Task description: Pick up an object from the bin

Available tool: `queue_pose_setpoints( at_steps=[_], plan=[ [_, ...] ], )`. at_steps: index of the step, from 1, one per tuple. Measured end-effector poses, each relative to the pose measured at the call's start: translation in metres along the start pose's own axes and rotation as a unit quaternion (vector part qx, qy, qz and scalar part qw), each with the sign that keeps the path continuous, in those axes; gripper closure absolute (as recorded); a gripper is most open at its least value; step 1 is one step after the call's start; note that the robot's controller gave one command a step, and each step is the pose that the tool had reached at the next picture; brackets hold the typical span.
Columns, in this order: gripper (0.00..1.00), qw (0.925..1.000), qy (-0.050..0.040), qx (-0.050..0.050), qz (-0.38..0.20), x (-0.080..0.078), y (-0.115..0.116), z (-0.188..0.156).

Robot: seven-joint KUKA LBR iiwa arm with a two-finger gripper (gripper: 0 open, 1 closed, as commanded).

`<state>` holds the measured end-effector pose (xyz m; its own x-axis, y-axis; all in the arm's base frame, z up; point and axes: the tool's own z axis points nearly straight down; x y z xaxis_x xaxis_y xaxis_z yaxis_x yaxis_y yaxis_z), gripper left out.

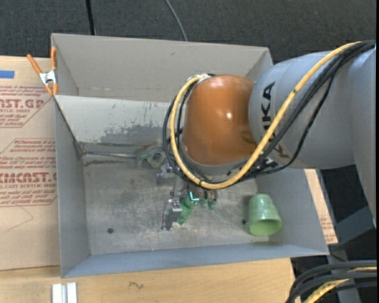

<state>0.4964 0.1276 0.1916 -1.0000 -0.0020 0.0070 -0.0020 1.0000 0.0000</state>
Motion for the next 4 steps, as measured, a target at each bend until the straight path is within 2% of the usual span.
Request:
queue_pose_setpoints(
  at_steps=[1, 2, 3, 4],
  plan=[
    [1.00, 1.0000, -0.0035, -0.001, 0.001, -0.002, -0.001, -0.003],
    [0.00, 1.0000, -0.0035, -0.001, 0.001, -0.002, -0.001, -0.003],
    [0.00, 1.0000, -0.0014, 0.002, 0.000, -0.055, -0.094, 0.089],
    [0.00, 0.9996, -0.0058, 0.000, -0.027, -0.064, -0.090, 0.119]
  ],
)
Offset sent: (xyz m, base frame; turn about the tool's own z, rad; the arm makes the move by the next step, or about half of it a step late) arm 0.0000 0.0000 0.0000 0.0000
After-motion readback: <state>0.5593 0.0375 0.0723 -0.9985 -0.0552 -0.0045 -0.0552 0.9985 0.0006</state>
